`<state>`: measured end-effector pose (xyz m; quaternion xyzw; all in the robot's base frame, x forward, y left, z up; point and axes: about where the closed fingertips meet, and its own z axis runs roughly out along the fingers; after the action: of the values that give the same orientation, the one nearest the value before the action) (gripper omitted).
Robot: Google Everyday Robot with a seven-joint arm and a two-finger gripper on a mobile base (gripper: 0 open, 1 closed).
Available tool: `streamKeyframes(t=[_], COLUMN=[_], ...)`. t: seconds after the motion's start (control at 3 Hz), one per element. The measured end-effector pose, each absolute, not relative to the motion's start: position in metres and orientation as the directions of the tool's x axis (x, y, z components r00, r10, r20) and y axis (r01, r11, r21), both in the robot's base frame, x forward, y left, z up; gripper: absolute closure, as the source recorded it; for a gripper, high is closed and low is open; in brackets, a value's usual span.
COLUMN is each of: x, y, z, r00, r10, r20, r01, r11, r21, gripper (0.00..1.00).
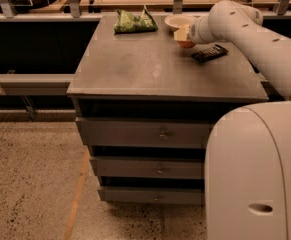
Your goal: Move apple near rxbar chocolate
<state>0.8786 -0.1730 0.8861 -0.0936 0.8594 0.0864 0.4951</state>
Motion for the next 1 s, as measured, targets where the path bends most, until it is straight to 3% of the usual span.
streamKeyframes(t=[0.33,0.67,1.0], x=[0.889,0.896,0.895], y=[-0.173,-0.173,-0.179], z=[0.87,0.863,0.876], r00=[-0.511,-0.517,-0.499], r10=[-0.061,-0.063,-0.073], r20=[-0.858,-0.854,-0.863], r01=[-0.24,-0.232,-0.207], r11=[0.968,0.97,0.978], r21=[0.074,0.069,0.037], gripper=[0.15,0.0,0.0])
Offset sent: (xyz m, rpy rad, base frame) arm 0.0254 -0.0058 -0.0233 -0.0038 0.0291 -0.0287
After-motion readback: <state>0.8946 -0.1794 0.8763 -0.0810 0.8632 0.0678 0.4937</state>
